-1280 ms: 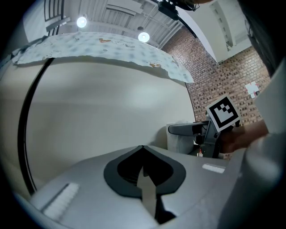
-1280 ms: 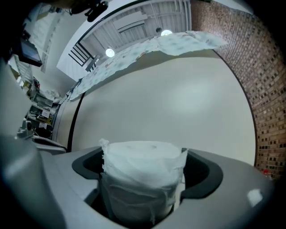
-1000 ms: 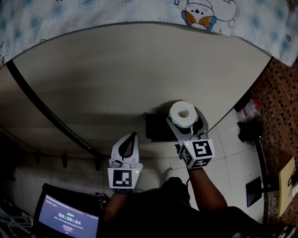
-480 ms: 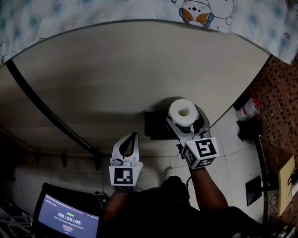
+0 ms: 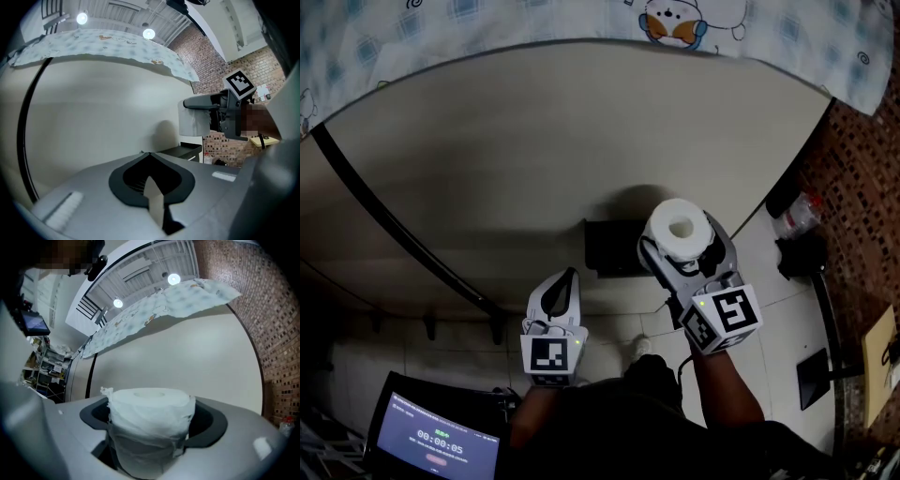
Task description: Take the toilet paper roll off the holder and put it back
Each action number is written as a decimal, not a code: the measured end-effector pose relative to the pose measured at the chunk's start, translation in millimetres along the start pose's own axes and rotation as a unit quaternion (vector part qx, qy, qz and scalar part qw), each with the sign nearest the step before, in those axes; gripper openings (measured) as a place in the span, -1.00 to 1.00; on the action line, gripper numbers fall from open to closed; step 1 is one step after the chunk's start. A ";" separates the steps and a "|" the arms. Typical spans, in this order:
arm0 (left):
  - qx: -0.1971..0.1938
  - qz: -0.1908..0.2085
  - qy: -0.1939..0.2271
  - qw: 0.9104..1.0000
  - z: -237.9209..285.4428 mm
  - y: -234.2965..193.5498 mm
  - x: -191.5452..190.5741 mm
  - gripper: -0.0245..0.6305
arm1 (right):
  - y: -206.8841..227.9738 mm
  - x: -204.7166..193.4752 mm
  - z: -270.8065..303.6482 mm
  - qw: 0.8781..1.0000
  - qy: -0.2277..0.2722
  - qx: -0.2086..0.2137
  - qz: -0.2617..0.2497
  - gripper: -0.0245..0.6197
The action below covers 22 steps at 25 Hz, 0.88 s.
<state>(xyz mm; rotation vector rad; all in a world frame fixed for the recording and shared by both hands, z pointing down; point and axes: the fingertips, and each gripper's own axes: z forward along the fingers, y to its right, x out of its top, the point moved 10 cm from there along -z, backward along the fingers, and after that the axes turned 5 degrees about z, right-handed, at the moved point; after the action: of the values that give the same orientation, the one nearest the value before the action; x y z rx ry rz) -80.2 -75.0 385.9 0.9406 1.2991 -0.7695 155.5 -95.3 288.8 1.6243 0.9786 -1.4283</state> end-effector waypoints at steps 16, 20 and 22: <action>-0.013 -0.009 -0.036 0.999 -5.4 8.1 -22.7 -0.87 | -17.3 -29.0 -62.4 1.000 -0.020 -0.018 0.004 0.47; -0.019 -0.006 -0.049 0.999 -2.6 10.7 -43.2 -0.87 | -28.3 -33.6 -73.4 1.000 -0.002 -0.014 0.000 0.47; -0.027 -0.008 -0.042 0.999 -1.4 12.8 -47.6 -0.87 | -33.6 -38.0 -76.4 1.000 -0.006 -0.011 -0.001 0.47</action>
<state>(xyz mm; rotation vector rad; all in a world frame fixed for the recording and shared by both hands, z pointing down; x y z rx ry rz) -75.7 -70.2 434.8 0.8469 1.2482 -0.7739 154.2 -14.6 332.4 1.5977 0.9860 -1.4208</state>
